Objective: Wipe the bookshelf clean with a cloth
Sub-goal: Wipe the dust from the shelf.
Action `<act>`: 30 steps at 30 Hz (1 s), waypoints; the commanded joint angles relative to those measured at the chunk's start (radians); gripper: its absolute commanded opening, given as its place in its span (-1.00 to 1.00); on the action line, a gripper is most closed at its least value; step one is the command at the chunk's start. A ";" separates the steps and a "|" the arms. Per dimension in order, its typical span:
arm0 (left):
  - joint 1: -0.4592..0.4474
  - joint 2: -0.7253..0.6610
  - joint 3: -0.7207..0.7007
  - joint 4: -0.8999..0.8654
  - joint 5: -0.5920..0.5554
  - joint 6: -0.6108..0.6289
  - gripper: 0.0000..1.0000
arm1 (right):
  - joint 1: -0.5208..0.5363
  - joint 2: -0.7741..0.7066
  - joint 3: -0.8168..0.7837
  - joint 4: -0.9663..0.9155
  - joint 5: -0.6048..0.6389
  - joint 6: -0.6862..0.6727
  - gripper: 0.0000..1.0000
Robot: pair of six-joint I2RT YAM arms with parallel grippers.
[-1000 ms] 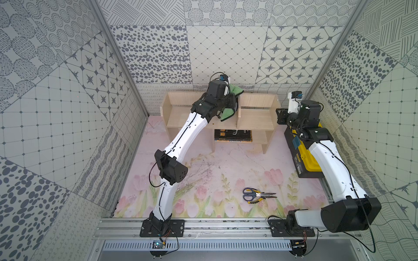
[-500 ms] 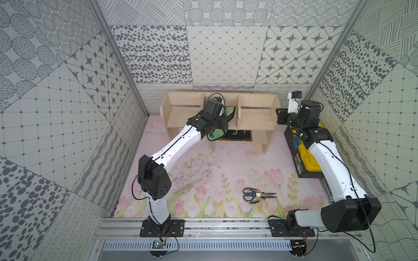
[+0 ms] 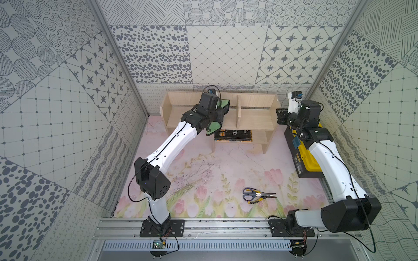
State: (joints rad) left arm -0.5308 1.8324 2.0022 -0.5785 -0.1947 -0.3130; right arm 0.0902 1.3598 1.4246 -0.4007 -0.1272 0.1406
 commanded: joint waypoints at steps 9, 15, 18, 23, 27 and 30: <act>0.159 -0.012 0.224 -0.116 -0.133 0.053 -1.00 | 0.026 -0.062 0.022 0.021 -0.206 0.054 -1.00; 0.208 0.125 0.387 -0.203 0.001 0.045 -1.00 | 0.028 -0.055 0.027 0.022 -0.215 0.059 -1.00; 0.186 0.189 0.478 -0.233 0.080 0.027 -1.00 | 0.028 -0.058 0.020 0.020 -0.207 0.055 -1.00; 0.107 0.244 0.500 -0.154 0.193 0.062 -1.00 | 0.030 -0.058 0.015 0.022 -0.205 0.053 -1.00; 0.034 0.285 0.504 -0.079 0.216 0.135 -1.00 | 0.031 -0.059 0.010 0.023 -0.201 0.050 -1.00; 0.001 0.296 0.513 -0.047 0.237 0.147 -1.00 | 0.033 -0.059 0.008 0.022 -0.203 0.049 -1.00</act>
State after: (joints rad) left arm -0.4713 2.1010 2.4931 -0.6998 -0.0879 -0.2428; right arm 0.0902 1.3598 1.4246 -0.4007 -0.1268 0.1406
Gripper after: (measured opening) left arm 0.145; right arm 0.184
